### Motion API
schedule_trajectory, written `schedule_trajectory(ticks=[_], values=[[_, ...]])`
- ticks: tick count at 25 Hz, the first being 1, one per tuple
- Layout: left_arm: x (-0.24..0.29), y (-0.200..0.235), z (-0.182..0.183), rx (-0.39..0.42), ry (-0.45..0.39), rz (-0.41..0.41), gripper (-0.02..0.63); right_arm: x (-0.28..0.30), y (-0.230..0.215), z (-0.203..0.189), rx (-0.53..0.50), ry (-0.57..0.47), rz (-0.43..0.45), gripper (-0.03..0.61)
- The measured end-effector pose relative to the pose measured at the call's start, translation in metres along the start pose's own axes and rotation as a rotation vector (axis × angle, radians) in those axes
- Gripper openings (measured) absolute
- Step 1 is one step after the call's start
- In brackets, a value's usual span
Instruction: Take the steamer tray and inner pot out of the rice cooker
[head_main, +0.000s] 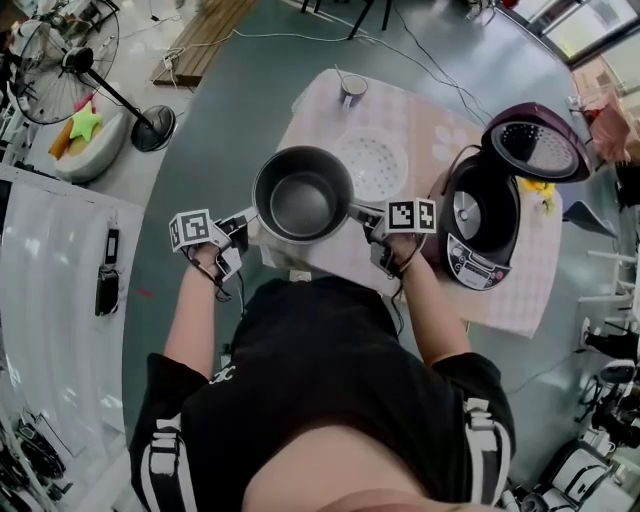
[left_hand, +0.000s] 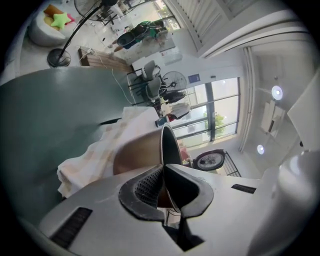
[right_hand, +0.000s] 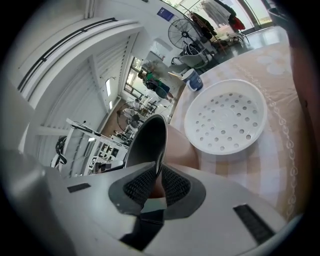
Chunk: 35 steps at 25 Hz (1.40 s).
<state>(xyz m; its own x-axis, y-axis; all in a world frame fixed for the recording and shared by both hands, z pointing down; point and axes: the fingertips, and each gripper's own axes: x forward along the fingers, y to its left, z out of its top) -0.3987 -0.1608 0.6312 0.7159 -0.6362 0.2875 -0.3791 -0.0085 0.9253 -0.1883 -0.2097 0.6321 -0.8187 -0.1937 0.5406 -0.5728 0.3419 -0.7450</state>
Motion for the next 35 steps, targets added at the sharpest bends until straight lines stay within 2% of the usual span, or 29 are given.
schedule_trajectory(ticks=[7, 10, 12, 15, 18, 22, 26, 32, 33, 34, 35], values=[[0.001, -0.003, -0.002, 0.188, 0.008, 0.105, 0.015, -0.002, 0.000, 0.001, -0.042, -0.045, -0.080, 0.044], [0.001, -0.004, 0.001, 0.289, 0.010, 0.173, 0.025, -0.005, 0.002, 0.002, -0.144, -0.058, -0.155, 0.054], [-0.004, -0.005, 0.010, 0.391, -0.029, 0.238, 0.037, -0.011, 0.004, 0.010, -0.254, -0.094, -0.233, 0.060], [-0.015, -0.017, 0.035, 0.557, -0.133, 0.337, 0.109, -0.029, 0.013, 0.034, -0.410, -0.228, -0.318, 0.060], [-0.019, -0.053, 0.061, 0.718, -0.241, 0.378, 0.138, -0.057, 0.029, 0.062, -0.536, -0.425, -0.385, 0.060], [-0.012, -0.121, 0.088, 0.951, -0.368, 0.383, 0.140, -0.101, 0.071, 0.102, -0.652, -0.703, -0.431, 0.060], [-0.001, -0.195, 0.096, 1.135, -0.496, 0.351, 0.138, -0.143, 0.110, 0.134, -0.726, -0.897, -0.485, 0.060], [0.011, -0.286, 0.088, 1.270, -0.641, 0.260, 0.125, -0.202, 0.149, 0.155, -0.792, -1.047, -0.549, 0.060], [0.014, -0.296, 0.088, 1.286, -0.656, 0.251, 0.092, -0.212, 0.153, 0.156, -0.790, -1.067, -0.561, 0.060], [0.017, -0.305, 0.088, 1.297, -0.666, 0.244, 0.029, -0.221, 0.155, 0.156, -0.788, -1.086, -0.574, 0.060], [0.020, -0.311, 0.086, 1.304, -0.670, 0.237, 0.009, -0.230, 0.157, 0.155, -0.789, -1.105, -0.587, 0.048]])
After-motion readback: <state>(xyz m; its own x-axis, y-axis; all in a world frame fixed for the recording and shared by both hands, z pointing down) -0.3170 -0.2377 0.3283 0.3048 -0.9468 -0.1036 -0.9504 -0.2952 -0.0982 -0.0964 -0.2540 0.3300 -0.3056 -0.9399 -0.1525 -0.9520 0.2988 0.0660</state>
